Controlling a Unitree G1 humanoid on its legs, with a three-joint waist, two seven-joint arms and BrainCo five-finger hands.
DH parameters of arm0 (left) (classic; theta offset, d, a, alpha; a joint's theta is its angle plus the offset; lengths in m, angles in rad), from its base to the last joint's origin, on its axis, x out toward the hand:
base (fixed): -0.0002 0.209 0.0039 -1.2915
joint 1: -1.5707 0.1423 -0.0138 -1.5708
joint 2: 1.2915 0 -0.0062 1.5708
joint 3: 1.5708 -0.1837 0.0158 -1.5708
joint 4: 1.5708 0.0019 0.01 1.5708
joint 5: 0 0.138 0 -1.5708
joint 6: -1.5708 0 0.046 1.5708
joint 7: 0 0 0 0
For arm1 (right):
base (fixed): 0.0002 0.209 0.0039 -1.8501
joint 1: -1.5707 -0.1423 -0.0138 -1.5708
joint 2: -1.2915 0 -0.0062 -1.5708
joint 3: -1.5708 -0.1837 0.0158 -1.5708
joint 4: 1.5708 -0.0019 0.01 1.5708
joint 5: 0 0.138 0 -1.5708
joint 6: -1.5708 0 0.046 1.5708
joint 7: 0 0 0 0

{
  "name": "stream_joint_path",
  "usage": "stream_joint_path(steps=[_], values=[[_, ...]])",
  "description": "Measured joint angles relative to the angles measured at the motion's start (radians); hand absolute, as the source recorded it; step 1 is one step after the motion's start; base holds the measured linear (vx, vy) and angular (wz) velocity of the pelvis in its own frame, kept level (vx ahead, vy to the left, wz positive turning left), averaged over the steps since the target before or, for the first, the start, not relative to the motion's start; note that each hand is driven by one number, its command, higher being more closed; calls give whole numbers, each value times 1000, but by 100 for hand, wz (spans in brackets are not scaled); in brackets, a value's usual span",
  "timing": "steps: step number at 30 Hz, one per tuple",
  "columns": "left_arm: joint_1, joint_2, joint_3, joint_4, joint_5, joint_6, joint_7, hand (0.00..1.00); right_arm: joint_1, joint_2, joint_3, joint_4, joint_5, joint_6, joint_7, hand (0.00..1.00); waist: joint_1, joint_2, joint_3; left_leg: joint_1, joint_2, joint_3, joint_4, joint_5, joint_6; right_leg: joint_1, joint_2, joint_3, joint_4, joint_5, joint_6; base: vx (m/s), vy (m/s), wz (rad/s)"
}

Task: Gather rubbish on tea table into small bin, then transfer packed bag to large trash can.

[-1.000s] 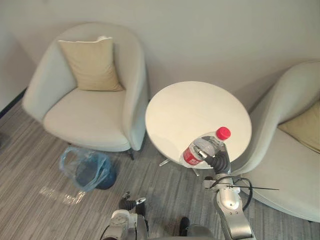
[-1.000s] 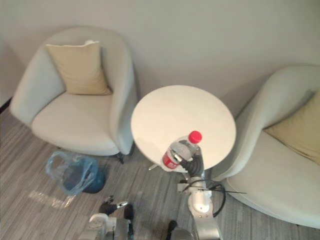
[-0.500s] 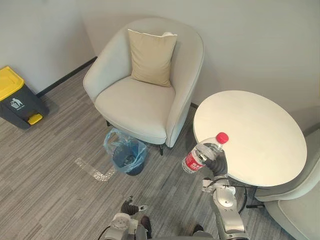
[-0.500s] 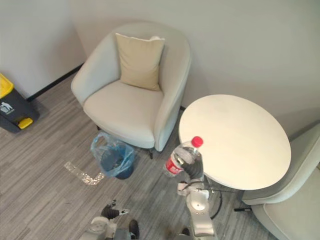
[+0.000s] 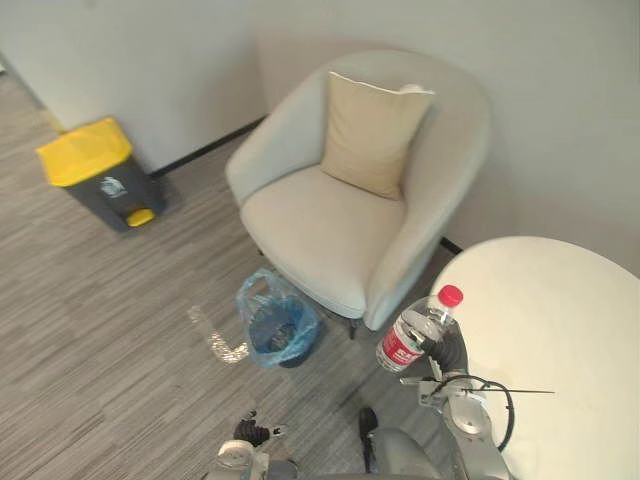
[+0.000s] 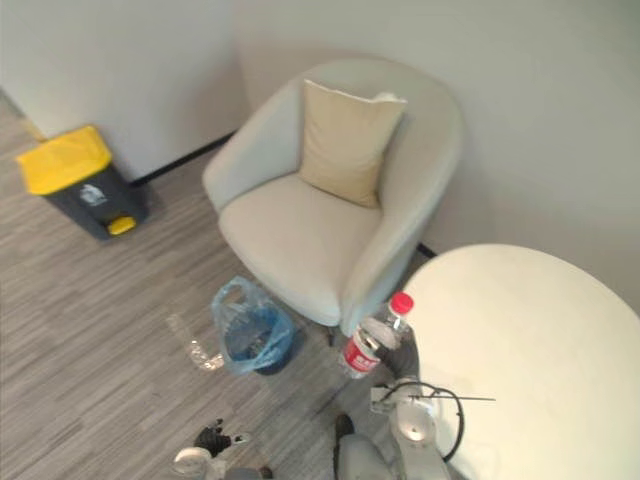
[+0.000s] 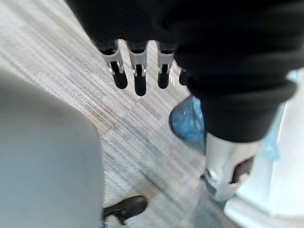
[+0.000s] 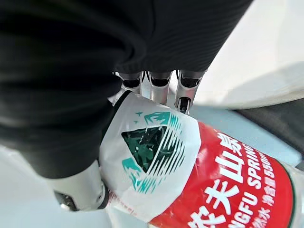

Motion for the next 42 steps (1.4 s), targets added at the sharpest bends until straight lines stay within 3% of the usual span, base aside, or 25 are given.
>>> stream_joint_path(steps=[2, 3, 5, 7, 8, 9, 13, 20, 22, 23, 25, 28, 29, 32, 39, 42], values=[[1, -11, 11, -44, 2, -2, 0, 0, 9, 4, 21, -57, 4, -2, 2, 100, 24, -14, 8, -61, 33, 121, 186, 4, 4, 86, -2, -30, -42, -10, -17, 238, -158, 33], [1, -18, 10, -46, 2, -3, 0, 0, 8, 5, 26, -70, 9, -3, 2, 100, 23, -15, 8, -75, 47, 163, 211, 0, 12, 111, -3, -37, -57, -12, -20, 219, -102, 12], [0, -35, 8, -48, 3, -3, -1, 0, 1, 6, 28, -74, 11, -11, 0, 100, 22, -21, 10, -94, 62, 233, 200, -10, 31, 143, -13, -54, -82, -13, -21, 172, -17, 25], [-14, -59, 7, -46, 9, 0, -1, 0, 3, 4, 15, -68, 11, -11, -8, 100, 19, -35, 6, -102, 60, 339, 12, 26, 59, 163, -43, -94, -95, -15, -18, 179, 37, 39], [-15, -62, 7, -44, 9, 4, -1, 0, 6, 5, 12, -67, 11, -10, -9, 100, 19, -34, 5, -99, 58, 350, -33, 59, 59, 167, -45, -101, -94, -17, -13, 127, 70, 40], [-14, -61, 2, -40, 10, 8, -1, 0, 15, 4, -1, -64, 9, -9, -12, 100, 16, -22, -2, -93, 49, 347, -137, 174, 47, 180, -40, -112, -91, -33, 11, 189, 141, 46], [-14, -43, -12, -36, 30, 11, -1, 0, 11, 25, -6, -5, -5, -5, -14, 100, 23, -60, -11, -16, -11, 345, -255, 173, 43, 202, -81, -102, -84, -59, 47, 138, 166, 25], [-15, -2, -14, -3, 29, 9, 1, 0, -34, 38, 2, 177, -27, -3, -9, 100, 26, -59, -12, 24, -43, 339, -317, 180, 48, 214, -93, -75, -98, -58, 53, -3, 50, -4], [-19, 5, -12, -1, 27, 8, 4, 0, -52, 22, 18, 213, -52, 5, -21, 100, 26, -61, -5, -10, -47, 335, -312, 186, 50, 174, -93, -74, -90, -61, 59, -105, -4, 8], [-40, 5, -12, -3, 5, 6, 27, 0, -87, -4, 38, 212, -53, 7, -38, 100, 26, -52, 18, -105, -35, 316, -261, 188, 54, 90, -91, -82, -34, -61, 59, -118, -32, 23], [-57, 7, -10, -14, -15, 2, 43, 0, -121, -19, 41, 212, -55, 8, -45, 100, 26, -49, 49, -160, -26, 306, -224, 187, 55, 40, -89, -87, 1, -62, 58, -182, -26, 22], [-112, 7, 38, -71, -96, -12, 88, 0, -256, -40, 71, 207, -90, 9, -85, 100, 41, -45, 125, -394, 0, 263, -74, 176, 66, -177, -91, -106, 155, -97, 45, -232, -12, 25], [-114, 7, 39, -73, -98, -13, 88, 0, -259, -40, 72, 207, -90, 9, -86, 100, 42, -45, 128, -399, 0, 262, -71, 176, 66, -182, -92, -106, 160, -98, 44, -219, -6, 25], [-147, 0, 81, -117, -158, -32, 123, 0, -329, -43, 88, 204, -90, 11, -118, 100, 74, -48, 153, -551, 9, 243, 7, 164, 63, -339, -104, -115, 273, -131, 39, -201, -16, 21], [-235, -4, 134, -259, -231, -40, 174, 0, -522, -58, 70, 177, -88, 34, -192, 100, 91, -50, 227, -856, -16, 176, 128, 190, 78, -630, -159, -171, 467, -173, 28, -97, 3, 33], [-230, -26, 126, -363, -246, -72, 190, 0, -586, -93, 47, 151, -87, 33, -223, 100, 108, -48, 250, -961, -34, 149, 169, 198, 86, -724, -176, -177, 524, -187, 29, -49, 23, 27]])
